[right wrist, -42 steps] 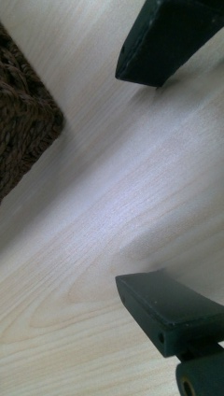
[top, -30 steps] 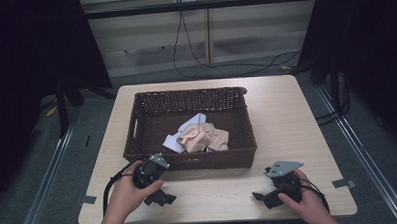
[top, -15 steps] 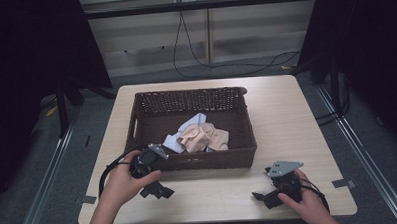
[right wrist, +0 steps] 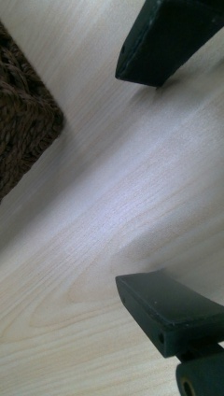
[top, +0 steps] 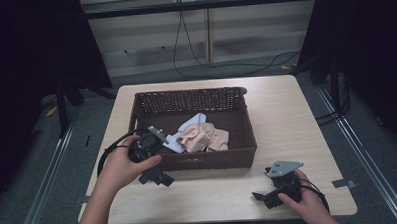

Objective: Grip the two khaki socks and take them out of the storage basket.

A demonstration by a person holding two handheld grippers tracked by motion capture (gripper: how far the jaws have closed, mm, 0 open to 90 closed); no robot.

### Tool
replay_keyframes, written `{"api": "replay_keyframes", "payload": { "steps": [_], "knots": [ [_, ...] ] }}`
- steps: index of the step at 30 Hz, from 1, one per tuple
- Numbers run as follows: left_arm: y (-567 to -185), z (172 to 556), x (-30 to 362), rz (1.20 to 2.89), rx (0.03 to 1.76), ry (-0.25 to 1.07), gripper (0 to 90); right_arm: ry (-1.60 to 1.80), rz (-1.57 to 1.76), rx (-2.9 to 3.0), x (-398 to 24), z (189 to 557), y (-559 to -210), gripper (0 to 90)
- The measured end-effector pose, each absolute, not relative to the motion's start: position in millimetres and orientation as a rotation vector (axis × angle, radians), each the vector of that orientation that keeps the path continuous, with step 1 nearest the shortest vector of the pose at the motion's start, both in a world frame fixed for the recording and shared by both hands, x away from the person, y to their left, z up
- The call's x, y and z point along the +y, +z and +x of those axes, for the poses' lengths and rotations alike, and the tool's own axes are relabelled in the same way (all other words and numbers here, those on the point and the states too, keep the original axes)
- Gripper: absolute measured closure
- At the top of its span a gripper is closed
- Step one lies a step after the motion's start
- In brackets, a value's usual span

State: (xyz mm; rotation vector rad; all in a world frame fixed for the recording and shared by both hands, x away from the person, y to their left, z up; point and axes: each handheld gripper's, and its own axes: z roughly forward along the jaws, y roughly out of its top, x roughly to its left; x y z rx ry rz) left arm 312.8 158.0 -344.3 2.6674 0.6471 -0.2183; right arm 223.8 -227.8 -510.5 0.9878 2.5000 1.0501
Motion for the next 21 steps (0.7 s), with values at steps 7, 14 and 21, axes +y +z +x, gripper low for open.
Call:
{"api": "replay_keyframes", "payload": {
  "steps": [7, 14, 21],
  "knots": [
    [-325.3, 327.6, 153.0, 2.663, 0.656, -0.188, 2.9, 1.052, 0.984, 2.494, -227.9, 224.1, -510.6, 2.8],
    [-323.6, 344.9, 148.7, 2.662, 0.69, -0.19, 2.9, 1.051, 0.984, 2.494, -227.9, 224.1, -510.6, 2.8],
    [-325.2, 361.7, 146.2, 2.634, 0.717, -0.193, 2.9, 1.052, 0.985, 2.494, -227.8, 224.1, -510.5, 2.8]
  ]
}}
